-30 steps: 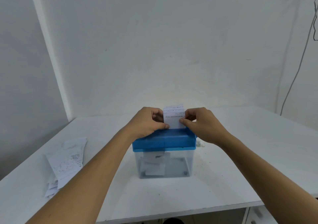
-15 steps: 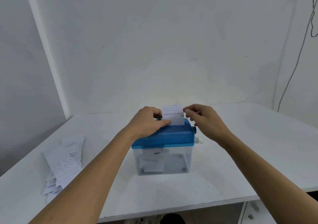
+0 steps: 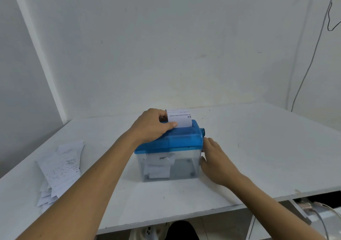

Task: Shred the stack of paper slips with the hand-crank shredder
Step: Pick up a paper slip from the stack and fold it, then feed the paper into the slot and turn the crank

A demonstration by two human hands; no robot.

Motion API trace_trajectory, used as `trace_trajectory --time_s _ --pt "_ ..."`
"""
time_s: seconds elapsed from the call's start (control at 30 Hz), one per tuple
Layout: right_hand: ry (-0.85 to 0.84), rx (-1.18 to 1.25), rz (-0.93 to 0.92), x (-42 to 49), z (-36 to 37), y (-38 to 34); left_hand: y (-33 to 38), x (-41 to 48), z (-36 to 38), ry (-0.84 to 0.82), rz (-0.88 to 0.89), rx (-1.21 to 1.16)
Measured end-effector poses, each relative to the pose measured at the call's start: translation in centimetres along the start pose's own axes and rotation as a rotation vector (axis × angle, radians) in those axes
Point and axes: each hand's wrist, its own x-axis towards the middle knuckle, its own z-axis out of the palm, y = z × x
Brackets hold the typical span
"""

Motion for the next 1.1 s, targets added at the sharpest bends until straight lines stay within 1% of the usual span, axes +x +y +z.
trace_trajectory --time_s 0.13,0.3,0.4,0.5,0.63,0.67,0.77,0.83,0.93,1.03,1.1 --pt "0.022 -0.093 -0.011 -0.2 0.4 0.0 0.0 0.1 0.1 0.005 -0.018 0.045" --pt "0.016 -0.202 0.003 -0.7 -0.3 -0.6 0.3 -0.3 0.3 -0.029 -0.03 0.026" --pt "0.004 -0.265 0.022 -0.9 -0.8 -1.0 0.7 -0.6 0.5 -0.017 -0.075 0.154" --pt "-0.039 -0.327 0.044 -1.0 -1.3 -1.3 1.0 -0.8 0.6 -0.036 -0.165 0.31" --pt "-0.078 -0.351 0.074 -1.6 -2.5 -2.3 1.5 -1.0 0.5 -0.065 -0.218 0.366" --pt "-0.106 -0.349 0.085 -1.7 -3.0 -2.5 1.7 -1.1 0.5 -0.068 -0.225 0.366" --pt "-0.256 -0.323 0.135 -1.3 -4.8 -3.3 1.7 -1.0 0.5 -0.086 -0.234 0.355" --pt "-0.349 -0.266 0.176 -0.9 -6.7 -4.6 1.8 -0.9 0.4 -0.102 -0.244 0.342" --pt "-0.484 -0.255 0.217 -1.0 -9.3 -6.8 2.1 -1.0 0.4 -0.137 -0.238 0.298" --pt "-0.499 -0.202 0.249 -0.4 -11.3 -8.0 2.0 -0.9 0.4 -0.157 -0.23 0.289" --pt "-0.54 -0.215 0.258 0.0 -12.4 -8.7 1.9 -0.8 0.4 -0.164 -0.22 0.292"
